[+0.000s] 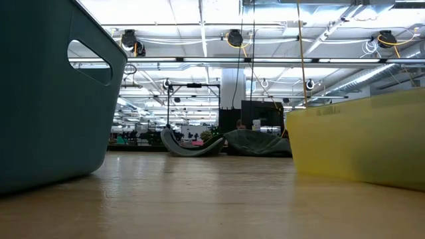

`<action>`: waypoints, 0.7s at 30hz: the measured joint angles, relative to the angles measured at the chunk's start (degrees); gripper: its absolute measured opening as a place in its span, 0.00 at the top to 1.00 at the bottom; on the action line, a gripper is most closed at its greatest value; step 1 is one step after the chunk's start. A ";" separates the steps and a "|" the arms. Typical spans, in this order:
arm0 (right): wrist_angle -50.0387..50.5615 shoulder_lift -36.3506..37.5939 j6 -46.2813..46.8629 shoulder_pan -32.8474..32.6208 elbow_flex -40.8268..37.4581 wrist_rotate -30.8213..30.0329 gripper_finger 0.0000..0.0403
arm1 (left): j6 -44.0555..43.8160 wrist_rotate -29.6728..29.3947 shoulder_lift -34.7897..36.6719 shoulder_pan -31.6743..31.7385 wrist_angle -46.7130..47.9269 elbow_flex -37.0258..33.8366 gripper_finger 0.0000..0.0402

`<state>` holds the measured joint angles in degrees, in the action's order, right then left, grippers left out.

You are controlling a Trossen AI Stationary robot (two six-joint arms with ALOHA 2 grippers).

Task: Pick & Place hat
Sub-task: Put the right gray cap into the yellow bin

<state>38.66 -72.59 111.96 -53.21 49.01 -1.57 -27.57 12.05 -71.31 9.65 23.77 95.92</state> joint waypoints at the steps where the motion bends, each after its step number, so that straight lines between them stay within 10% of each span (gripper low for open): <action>1: 0.91 0.54 -0.03 0.00 0.00 -0.06 1.00 | 0.01 0.00 0.00 0.02 0.00 0.00 0.44; 13: 3.96 9.10 -12.89 0.79 0.00 -17.93 0.98 | 0.12 0.13 0.00 0.00 0.00 -0.02 0.44; 21: 3.09 12.61 -23.36 7.16 0.01 -19.31 0.68 | 0.48 0.19 0.00 0.11 0.00 0.00 0.44</action>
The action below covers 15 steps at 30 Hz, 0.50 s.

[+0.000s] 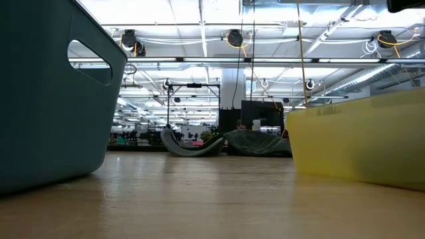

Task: Pick & Place hat
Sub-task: Put the right gray cap into the yellow bin

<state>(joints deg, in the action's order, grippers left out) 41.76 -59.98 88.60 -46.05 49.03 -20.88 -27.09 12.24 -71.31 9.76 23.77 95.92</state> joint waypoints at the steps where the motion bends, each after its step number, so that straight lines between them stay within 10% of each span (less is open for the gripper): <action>1: -0.13 0.34 -2.13 1.19 0.00 -0.04 0.62 | 0.00 0.31 0.00 0.00 0.00 -0.02 0.44; 7: -2.79 1.35 -18.10 11.85 0.01 1.26 0.33 | -0.10 1.84 -0.68 0.00 0.19 0.02 0.44; 15: -7.71 1.52 -38.60 31.83 0.01 21.15 0.12 | -2.22 -0.66 -2.20 0.00 -0.03 0.02 0.44</action>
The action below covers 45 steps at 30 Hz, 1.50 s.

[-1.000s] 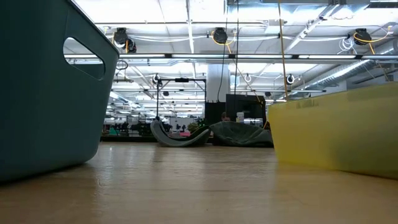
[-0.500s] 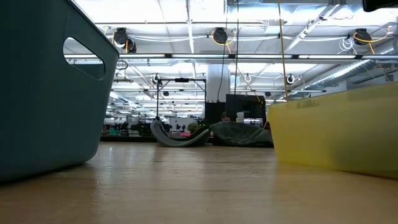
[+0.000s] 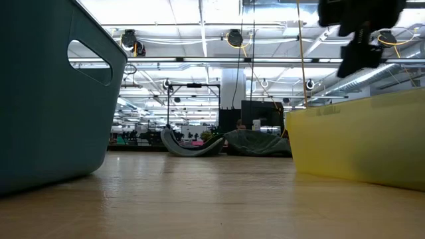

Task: Pick & Place hat
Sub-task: Put the right gray cap into the yellow bin

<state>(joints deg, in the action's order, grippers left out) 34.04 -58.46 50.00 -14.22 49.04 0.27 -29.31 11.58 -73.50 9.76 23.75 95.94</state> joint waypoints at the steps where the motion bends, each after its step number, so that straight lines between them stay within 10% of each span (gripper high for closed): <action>1: -0.15 0.00 -1.91 2.37 0.00 1.83 0.12 | -0.27 -1.14 -0.32 -0.04 -0.32 0.05 0.44; 17: -12.58 -0.02 -26.76 26.79 0.78 23.60 0.15 | -0.90 -7.13 -2.31 -0.13 0.11 -0.01 0.44; 30: -13.00 -1.15 -56.27 39.24 10.25 5.49 0.15 | -1.10 -7.18 -2.24 -0.09 0.18 -0.04 0.44; 45: 0.15 -17.67 -59.64 50.75 24.02 7.16 0.12 | -1.49 -7.19 -2.26 -0.04 0.24 -0.04 0.44</action>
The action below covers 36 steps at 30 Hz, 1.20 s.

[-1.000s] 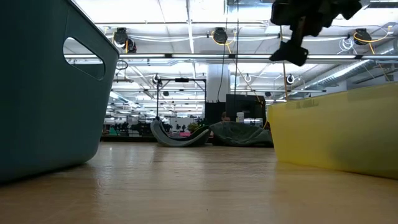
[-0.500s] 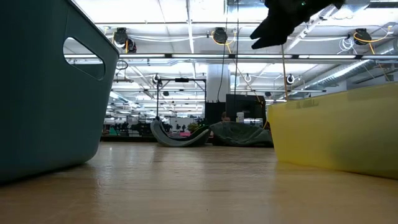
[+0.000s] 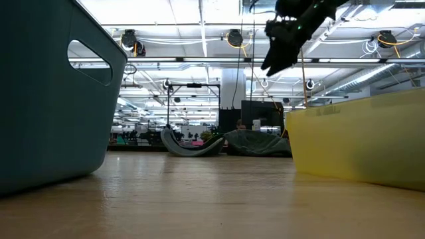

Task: Pick & Place hat
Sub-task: Put the right gray cap into the yellow bin

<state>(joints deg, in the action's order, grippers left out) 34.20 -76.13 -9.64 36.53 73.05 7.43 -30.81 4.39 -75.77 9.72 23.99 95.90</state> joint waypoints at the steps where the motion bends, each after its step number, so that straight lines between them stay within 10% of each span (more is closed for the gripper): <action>1: 0.95 -1.26 0.05 0.57 0.75 -0.01 0.12 | -0.02 0.01 0.00 0.00 0.02 0.00 0.44; 28: 30.96 -27.99 -1.49 6.26 33.34 0.04 0.11 | 7.38 -0.20 1.96 0.95 5.21 0.00 0.44; 36: 29.49 -29.08 -3.22 6.26 31.95 0.10 0.11 | 13.69 -17.52 9.61 -1.70 19.19 -3.03 0.44</action>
<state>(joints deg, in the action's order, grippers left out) 63.68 -105.21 -12.86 42.78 105.01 7.53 -17.12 -13.13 -66.15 8.02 43.18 92.87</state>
